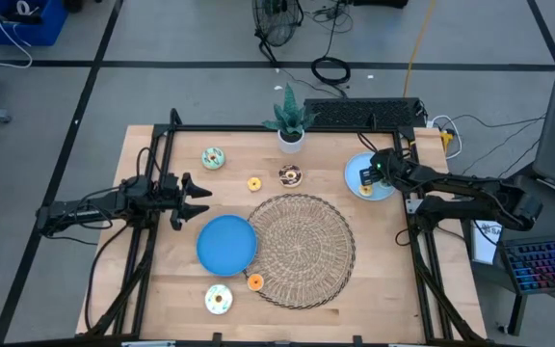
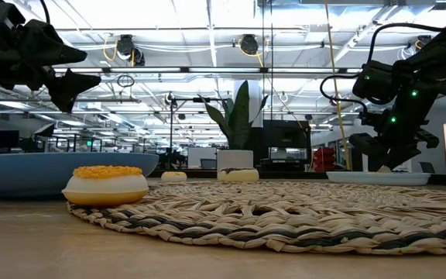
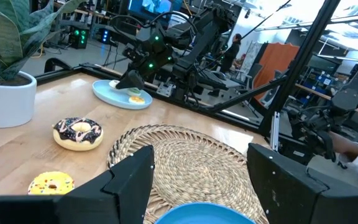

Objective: Pick & Place donuts
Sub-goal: Put the small white donut on the light blue plate, then put the large light blue donut on the blue plate

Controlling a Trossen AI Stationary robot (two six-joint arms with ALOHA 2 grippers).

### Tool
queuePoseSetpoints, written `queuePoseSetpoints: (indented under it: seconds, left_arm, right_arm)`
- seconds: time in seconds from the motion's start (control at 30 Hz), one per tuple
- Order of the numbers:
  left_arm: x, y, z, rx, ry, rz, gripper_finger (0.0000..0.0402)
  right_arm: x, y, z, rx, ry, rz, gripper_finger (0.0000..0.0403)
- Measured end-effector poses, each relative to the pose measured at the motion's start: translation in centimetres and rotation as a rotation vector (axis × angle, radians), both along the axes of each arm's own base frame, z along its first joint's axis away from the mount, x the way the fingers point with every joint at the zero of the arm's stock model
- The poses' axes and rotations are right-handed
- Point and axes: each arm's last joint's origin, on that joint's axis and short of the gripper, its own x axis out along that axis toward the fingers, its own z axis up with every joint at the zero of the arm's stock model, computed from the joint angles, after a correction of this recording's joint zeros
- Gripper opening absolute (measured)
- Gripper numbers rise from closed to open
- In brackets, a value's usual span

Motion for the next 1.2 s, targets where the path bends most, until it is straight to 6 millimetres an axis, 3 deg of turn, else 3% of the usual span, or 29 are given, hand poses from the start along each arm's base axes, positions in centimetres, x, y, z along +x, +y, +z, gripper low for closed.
queuePoseSetpoints:
  seconds: [0.4,0.83,1.2]
  left_arm:
    - [0.00,0.00,0.00,0.000,0.000,0.000,0.0255]
    - [0.00,0.00,0.00,0.000,0.000,0.000,0.0255]
    - [0.00,0.00,0.00,0.000,0.000,0.000,0.0255]
  right_arm:
    - [-0.02,0.02,-0.02,0.002,0.005,0.004,0.0184]
    - [-0.18,-0.02,0.00,-0.023,0.037,-0.023,0.0246]
    - [-0.17,-0.01,0.01,-0.025,0.043,-0.014,0.0233]
